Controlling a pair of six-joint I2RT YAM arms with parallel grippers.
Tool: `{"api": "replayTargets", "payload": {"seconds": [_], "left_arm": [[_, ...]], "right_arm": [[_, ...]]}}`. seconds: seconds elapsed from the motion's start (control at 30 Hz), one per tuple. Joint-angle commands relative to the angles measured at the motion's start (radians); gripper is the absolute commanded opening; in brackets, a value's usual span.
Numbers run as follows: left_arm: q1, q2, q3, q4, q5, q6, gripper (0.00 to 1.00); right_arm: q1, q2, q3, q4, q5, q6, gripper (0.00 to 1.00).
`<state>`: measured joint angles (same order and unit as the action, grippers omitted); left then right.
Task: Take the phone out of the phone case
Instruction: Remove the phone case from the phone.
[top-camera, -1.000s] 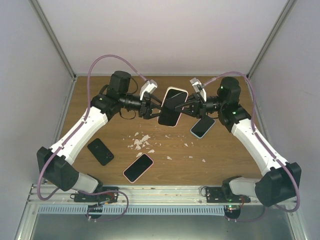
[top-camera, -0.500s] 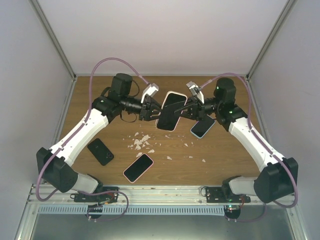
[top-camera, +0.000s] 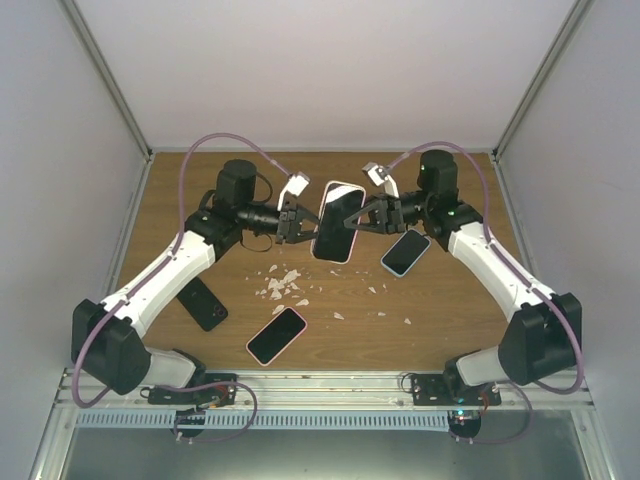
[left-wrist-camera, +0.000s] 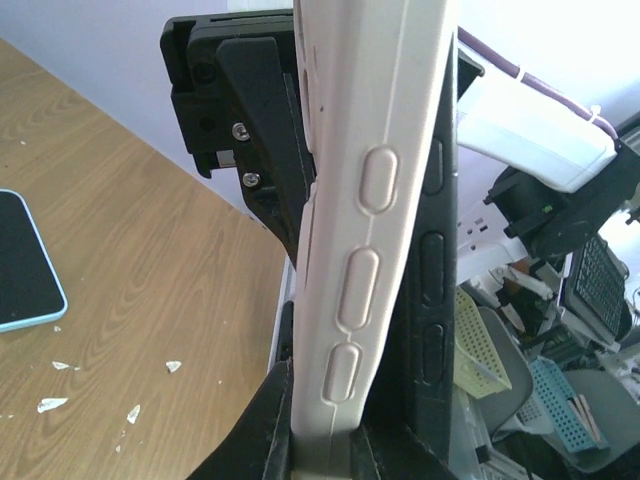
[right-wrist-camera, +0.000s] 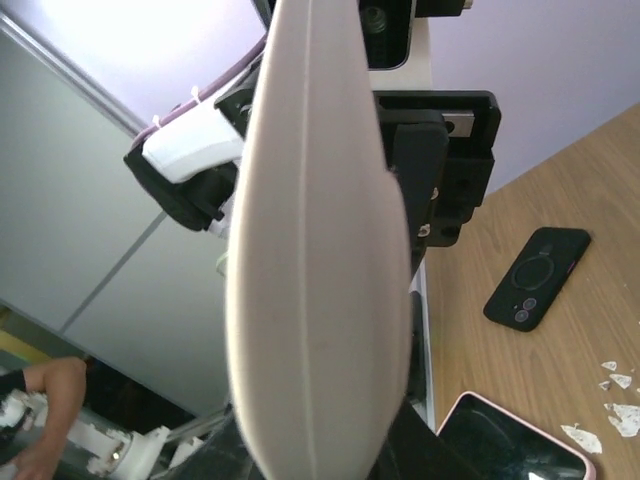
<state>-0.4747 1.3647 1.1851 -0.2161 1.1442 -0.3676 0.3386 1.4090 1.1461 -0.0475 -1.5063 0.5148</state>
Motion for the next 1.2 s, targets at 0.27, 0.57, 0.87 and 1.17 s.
{"api": "replayTargets", "payload": {"seconds": [0.27, 0.57, 0.87, 1.17], "left_arm": [[0.116, -0.007, -0.132, 0.430, -0.005, -0.384, 0.00], [0.206, 0.015, -0.153, 0.386, -0.113, -0.526, 0.00], [0.240, 0.042, -0.105, 0.198, -0.252, -0.586, 0.00], [0.271, 0.082, -0.121, 0.232, -0.217, -0.694, 0.00]], "right_arm": [[-0.140, 0.068, 0.138, -0.068, 0.051, -0.031, 0.69], [-0.135, -0.010, 0.229, -0.229, 0.444, -0.319, 0.88], [0.049, -0.038, 0.265, -0.343, 0.923, -0.662, 0.84], [0.315, -0.018, 0.231, -0.276, 1.345, -0.891, 0.77]]}}
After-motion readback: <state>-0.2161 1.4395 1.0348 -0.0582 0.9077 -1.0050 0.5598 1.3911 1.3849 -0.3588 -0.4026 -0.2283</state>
